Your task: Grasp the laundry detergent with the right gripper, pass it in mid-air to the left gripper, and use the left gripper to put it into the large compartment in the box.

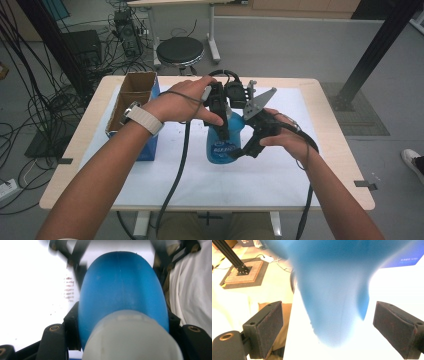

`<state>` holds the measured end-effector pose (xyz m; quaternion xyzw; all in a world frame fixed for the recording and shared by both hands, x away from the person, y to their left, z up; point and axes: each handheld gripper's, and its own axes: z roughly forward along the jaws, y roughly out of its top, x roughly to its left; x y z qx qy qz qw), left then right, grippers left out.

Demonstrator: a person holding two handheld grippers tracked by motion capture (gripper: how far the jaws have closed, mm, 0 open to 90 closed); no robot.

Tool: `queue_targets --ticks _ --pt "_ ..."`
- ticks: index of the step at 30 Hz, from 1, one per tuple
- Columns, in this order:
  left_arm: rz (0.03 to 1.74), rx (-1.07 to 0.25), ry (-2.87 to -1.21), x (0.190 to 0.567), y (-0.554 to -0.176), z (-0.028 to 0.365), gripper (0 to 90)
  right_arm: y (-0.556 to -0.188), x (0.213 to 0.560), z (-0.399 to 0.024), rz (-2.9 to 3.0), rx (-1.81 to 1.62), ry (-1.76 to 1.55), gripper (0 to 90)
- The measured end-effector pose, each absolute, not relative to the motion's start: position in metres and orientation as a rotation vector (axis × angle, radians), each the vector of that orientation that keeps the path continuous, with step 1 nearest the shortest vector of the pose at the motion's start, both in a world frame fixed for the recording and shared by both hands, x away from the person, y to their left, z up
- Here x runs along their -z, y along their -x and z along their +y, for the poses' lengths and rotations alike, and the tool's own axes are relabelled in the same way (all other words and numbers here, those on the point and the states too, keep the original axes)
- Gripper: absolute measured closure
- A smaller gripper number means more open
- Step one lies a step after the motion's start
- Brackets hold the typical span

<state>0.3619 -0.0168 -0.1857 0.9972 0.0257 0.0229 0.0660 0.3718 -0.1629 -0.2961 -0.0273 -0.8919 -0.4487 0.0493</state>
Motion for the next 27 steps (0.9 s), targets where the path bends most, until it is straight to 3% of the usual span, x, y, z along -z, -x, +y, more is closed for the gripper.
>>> queue_targets --ticks 9,27 --pt "0.195 -0.092 -3.018 0.181 -0.367 -0.01 37.9 -0.365 0.28 -0.212 -2.842 1.195 0.219 8.7" --pt "0.663 -0.216 -2.954 0.14 -0.386 0.008 37.8 -0.364 0.268 -0.275 -3.049 0.774 0.457 9.4"
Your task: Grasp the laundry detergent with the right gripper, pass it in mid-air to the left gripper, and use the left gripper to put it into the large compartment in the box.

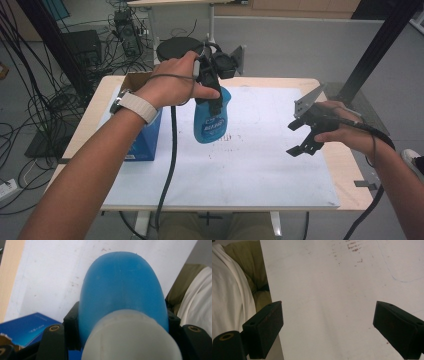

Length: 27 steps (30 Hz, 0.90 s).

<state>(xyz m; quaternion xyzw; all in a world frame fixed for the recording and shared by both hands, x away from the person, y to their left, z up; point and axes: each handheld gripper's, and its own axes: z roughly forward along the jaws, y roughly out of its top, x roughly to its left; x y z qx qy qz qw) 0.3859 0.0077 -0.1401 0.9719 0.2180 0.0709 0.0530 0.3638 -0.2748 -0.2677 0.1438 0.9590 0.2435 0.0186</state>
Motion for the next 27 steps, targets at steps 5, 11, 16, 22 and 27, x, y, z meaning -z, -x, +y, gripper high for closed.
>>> queue_targets --ticks 5,11,16,22,27 --pt "0.788 -0.239 -2.917 0.129 -0.39 0.013 37.7 -0.365 0.265 -0.283 2.977 -0.728 -0.462 9.4" --pt "0.92 -0.28 -2.881 0.119 -0.396 0.018 37.7 -0.366 0.265 -0.289 2.964 -0.725 -0.481 9.4" --pt "1.045 -0.303 -2.826 0.11 -0.403 0.024 37.7 -0.369 0.268 -0.292 2.959 -0.706 -0.499 9.4" --pt "1.147 -0.323 -2.768 0.099 -0.41 0.034 37.6 -0.372 0.273 -0.296 2.967 -0.71 -0.521 9.4" --pt "1.236 -0.356 -2.722 0.091 -0.413 0.043 37.6 -0.373 0.274 -0.296 2.971 -0.705 -0.519 9.4"
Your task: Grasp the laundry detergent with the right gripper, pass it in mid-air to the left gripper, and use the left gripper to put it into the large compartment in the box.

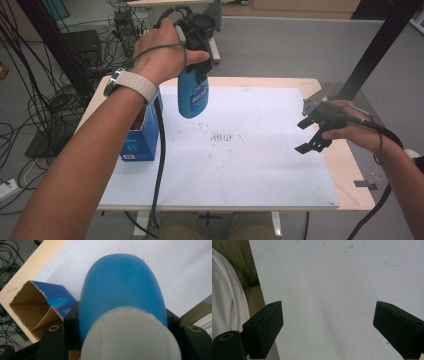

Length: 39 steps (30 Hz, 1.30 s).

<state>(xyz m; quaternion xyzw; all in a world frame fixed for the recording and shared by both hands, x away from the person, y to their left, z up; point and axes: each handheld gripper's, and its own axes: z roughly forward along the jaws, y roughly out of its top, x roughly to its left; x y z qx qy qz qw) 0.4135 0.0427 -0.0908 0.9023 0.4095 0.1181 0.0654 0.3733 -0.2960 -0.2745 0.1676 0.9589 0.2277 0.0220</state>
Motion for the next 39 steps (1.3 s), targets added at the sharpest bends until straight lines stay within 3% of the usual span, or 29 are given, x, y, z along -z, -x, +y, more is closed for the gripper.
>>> queue_targets --ticks 19,39 --pt "1.587 -0.439 -2.503 0.058 -0.422 0.093 37.6 -0.375 0.276 -0.294 2.977 -0.727 -0.495 9.3" --pt "1.789 -0.444 -2.387 0.051 -0.433 0.128 37.6 -0.38 0.282 -0.295 2.979 -0.75 -0.507 8.8"
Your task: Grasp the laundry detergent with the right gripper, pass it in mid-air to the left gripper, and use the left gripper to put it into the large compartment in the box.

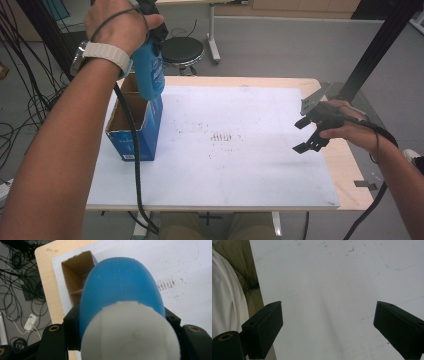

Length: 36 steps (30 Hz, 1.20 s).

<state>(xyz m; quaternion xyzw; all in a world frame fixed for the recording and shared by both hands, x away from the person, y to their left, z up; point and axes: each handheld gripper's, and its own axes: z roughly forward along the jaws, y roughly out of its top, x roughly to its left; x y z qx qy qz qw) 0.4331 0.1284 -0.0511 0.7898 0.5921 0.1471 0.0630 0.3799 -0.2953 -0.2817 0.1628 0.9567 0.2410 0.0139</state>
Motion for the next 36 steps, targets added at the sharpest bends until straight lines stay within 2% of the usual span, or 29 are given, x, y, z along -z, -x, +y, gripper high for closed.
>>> queue_targets --ticks 15,36 --pt "1.92 -0.456 -2.311 0.063 -0.439 0.161 37.6 -0.383 0.288 -0.295 2.988 -0.752 -0.524 8.8" --pt "1.982 -0.445 -2.278 0.093 -0.445 0.184 37.6 -0.385 0.288 -0.292 2.992 -0.741 -0.525 8.8"
